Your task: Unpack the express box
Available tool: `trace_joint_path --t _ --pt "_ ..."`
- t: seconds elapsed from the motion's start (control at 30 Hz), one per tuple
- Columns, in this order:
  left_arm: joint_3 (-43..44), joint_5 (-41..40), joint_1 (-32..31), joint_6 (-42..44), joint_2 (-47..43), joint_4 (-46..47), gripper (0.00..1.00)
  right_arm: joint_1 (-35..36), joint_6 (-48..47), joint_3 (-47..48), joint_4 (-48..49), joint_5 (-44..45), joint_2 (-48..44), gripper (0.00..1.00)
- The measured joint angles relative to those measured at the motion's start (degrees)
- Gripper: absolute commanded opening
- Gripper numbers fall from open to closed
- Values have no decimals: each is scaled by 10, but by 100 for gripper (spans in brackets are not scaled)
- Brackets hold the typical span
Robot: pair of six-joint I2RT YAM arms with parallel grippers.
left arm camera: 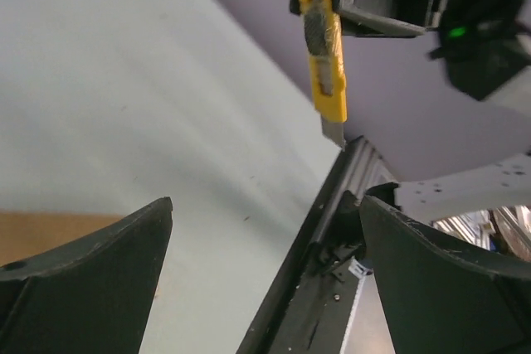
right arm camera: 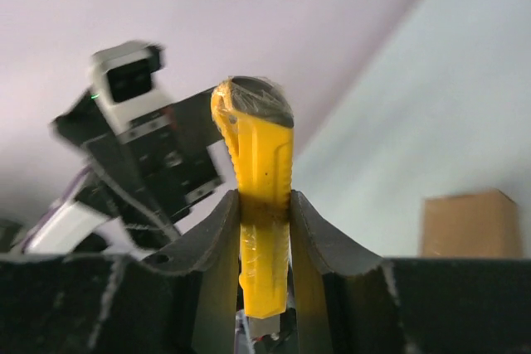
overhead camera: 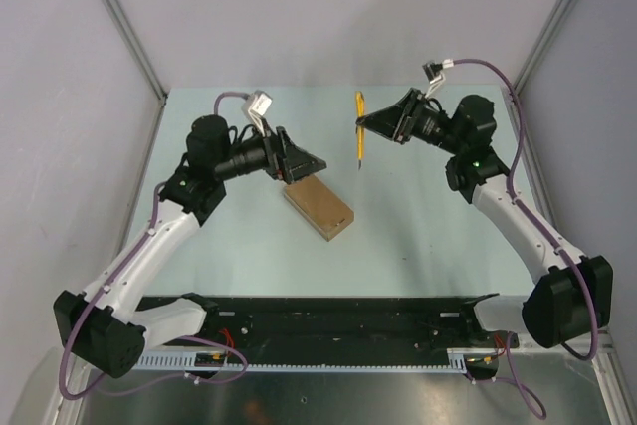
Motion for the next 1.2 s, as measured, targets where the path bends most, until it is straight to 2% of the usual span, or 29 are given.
trace_joint_path --t 0.2,0.4,0.63,0.77,0.97,1.2 --pt "50 58 -45 -27 -16 80 100 15 133 9 224 -91 -18 0" --pt "51 72 -87 -73 -31 178 100 59 192 28 335 -130 -31 0" --pt "62 77 -134 -106 -10 223 97 104 215 70 391 -156 -33 0" --pt "62 91 -142 -142 -3 281 93 117 221 86 412 -164 -33 0" --pt "62 120 -168 -195 -2 384 81 130 235 91 434 -173 -33 0" --pt "70 156 -197 -216 9 431 65 133 247 103 451 -176 -33 0"
